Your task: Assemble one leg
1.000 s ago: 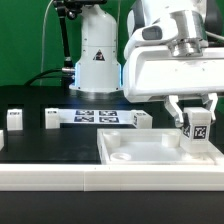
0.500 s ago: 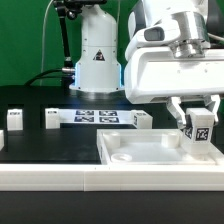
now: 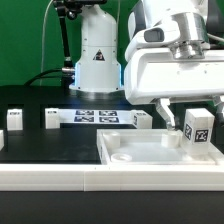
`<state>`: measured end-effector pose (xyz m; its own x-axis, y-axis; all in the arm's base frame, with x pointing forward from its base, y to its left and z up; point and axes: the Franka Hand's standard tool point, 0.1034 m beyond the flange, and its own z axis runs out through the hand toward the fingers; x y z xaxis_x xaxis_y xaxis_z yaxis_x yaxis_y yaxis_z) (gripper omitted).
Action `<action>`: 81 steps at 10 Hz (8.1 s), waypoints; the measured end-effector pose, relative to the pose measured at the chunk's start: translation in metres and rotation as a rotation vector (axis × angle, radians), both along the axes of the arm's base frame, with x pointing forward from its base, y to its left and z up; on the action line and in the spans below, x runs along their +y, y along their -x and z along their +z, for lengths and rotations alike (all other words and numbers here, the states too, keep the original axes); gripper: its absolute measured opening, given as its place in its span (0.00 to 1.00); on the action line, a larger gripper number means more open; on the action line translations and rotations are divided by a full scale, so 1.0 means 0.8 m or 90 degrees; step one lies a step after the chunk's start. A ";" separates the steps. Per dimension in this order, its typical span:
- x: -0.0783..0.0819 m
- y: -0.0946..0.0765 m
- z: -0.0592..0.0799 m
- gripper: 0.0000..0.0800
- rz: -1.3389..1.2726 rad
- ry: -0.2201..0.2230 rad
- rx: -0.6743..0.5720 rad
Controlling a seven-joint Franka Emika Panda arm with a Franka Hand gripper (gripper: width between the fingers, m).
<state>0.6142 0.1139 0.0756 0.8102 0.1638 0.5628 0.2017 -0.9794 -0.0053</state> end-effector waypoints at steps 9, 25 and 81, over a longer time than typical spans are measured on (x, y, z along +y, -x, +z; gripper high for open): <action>-0.005 -0.013 0.010 0.81 0.003 0.009 0.125; -0.001 -0.006 0.009 0.36 -0.112 -0.019 0.375; 0.016 0.006 -0.006 0.81 -0.150 -0.020 0.381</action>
Offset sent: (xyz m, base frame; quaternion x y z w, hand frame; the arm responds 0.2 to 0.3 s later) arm 0.0002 -0.0048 0.0193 -0.0118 -0.0260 -0.0014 0.9996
